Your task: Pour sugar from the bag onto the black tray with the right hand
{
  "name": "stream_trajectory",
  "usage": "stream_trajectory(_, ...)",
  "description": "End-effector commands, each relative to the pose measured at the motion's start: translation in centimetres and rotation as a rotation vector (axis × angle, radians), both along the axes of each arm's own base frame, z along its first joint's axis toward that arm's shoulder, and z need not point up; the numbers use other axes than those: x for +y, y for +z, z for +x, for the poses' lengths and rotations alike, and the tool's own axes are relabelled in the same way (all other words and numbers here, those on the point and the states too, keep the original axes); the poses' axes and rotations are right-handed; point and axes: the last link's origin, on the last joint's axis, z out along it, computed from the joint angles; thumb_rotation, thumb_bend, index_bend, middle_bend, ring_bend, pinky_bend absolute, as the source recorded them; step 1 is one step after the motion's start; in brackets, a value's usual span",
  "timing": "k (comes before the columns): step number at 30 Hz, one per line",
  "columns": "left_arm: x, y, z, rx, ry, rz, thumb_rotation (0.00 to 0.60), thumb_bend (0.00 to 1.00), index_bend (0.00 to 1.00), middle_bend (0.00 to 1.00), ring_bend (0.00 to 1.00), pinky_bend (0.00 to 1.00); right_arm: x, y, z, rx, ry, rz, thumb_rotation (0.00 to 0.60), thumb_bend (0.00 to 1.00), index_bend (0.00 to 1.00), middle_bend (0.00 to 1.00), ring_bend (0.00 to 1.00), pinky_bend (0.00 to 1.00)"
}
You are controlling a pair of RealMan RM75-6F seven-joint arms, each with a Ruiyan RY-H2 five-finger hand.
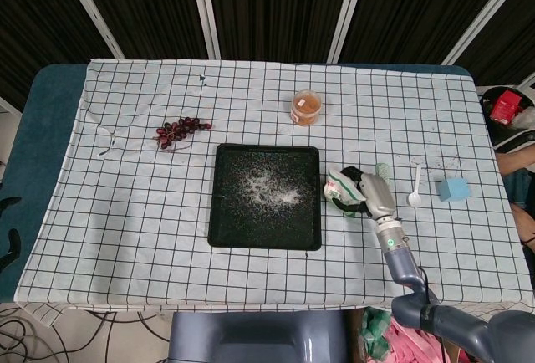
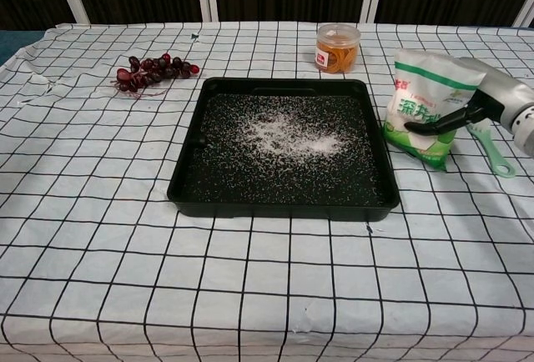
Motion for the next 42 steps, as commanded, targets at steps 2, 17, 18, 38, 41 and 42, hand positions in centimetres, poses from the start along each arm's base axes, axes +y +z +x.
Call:
stream_trajectory(2, 0.0, 0.0, 0.0, 0.001, -0.001, 0.000, 0.600, 0.62, 0.22, 0.04, 0.00, 0.00, 0.1, 0.0, 0.5, -0.014, -0.002, 0.031, 0.600, 0.22, 0.42, 0.25, 0.31, 0.46)
stream_trajectory(17, 0.0, 0.0, 0.0, 0.003, 0.001, 0.000, 0.600, 0.62, 0.22, 0.04, 0.00, 0.00, 1.1, 0.8, 0.9, -0.041, 0.001, 0.035, 0.600, 0.19, 0.35, 0.17, 0.24, 0.42)
stream_trajectory(18, 0.0, 0.0, 0.0, 0.002, 0.001, 0.000, 0.600, 0.62, 0.22, 0.04, 0.00, 0.00, 1.2, 1.0, 0.9, -0.044, 0.003, 0.034, 0.600, 0.19, 0.35, 0.17, 0.24, 0.41)
stream_trajectory(38, 0.0, 0.0, 0.0, 0.003, 0.000, 0.001, 0.600, 0.62, 0.22, 0.04, 0.00, 0.00, 5.5, 7.1, -1.1, 0.006, 0.012, 0.000, 0.600, 0.17, 0.34, 0.16, 0.22, 0.36)
stream_trajectory(41, 0.0, 0.0, 0.1, 0.002, -0.002, 0.002, 0.600, 0.62, 0.22, 0.04, 0.00, 0.00, 6.7, 9.0, -2.3, 0.086, 0.004, -0.001, 0.600, 0.17, 0.34, 0.16, 0.22, 0.36)
stream_trajectory(42, 0.0, 0.0, 0.1, 0.002, -0.002, 0.003, 0.600, 0.62, 0.22, 0.04, 0.00, 0.00, 7.1, 9.6, -2.7, 0.120, 0.001, -0.001, 0.600, 0.17, 0.34, 0.16, 0.22, 0.36)
